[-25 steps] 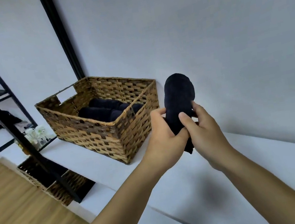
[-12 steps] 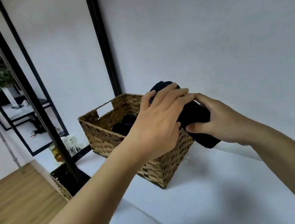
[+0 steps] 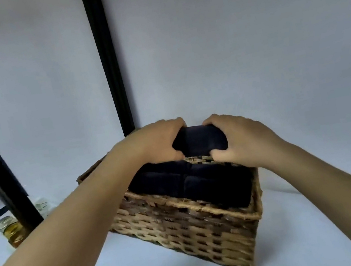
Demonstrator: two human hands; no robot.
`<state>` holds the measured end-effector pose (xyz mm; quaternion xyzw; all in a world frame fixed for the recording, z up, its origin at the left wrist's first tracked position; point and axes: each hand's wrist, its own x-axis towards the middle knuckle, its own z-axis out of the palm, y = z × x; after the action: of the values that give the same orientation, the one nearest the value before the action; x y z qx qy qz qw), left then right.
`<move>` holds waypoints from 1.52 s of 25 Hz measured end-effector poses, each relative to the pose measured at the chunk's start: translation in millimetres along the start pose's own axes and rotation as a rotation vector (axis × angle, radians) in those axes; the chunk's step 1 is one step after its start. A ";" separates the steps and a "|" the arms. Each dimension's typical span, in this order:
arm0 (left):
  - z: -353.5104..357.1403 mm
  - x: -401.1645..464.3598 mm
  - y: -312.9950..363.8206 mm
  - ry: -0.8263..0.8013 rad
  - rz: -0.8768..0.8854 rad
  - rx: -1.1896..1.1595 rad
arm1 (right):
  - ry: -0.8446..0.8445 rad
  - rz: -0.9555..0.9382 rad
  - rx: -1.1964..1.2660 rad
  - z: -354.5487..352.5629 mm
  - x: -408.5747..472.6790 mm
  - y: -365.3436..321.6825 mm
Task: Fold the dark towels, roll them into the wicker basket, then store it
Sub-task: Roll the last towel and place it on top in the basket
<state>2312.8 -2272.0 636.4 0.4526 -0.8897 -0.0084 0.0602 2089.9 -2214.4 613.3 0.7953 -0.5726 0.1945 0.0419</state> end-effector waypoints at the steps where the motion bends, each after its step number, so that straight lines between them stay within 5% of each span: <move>1: 0.7 7.7 -20.2 -0.048 -0.033 -0.095 | -0.021 0.059 0.021 8.6 13.3 -3.7; 10: 43.8 76.7 -105.0 -0.497 -0.115 -0.338 | -0.556 0.530 0.449 72.8 94.4 -6.4; 16: 80.9 109.2 -110.2 -0.611 -0.051 -0.127 | -0.718 0.729 0.420 119.7 110.0 11.2; 26: 91.2 114.1 -117.7 -0.563 -0.022 -0.031 | -0.709 0.363 -0.122 143.1 109.6 11.3; 31: 92.4 105.0 -126.7 -0.537 0.010 -0.087 | -0.715 0.336 -0.154 134.1 103.2 3.0; 38: 78.2 106.8 -118.9 -0.382 0.147 -0.111 | -0.463 0.227 -0.145 117.8 103.8 2.6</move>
<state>2337.1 -2431.4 561.2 0.3724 -0.9138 -0.1387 -0.0843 2146.1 -2342.2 541.5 0.7442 -0.6650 -0.0308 -0.0557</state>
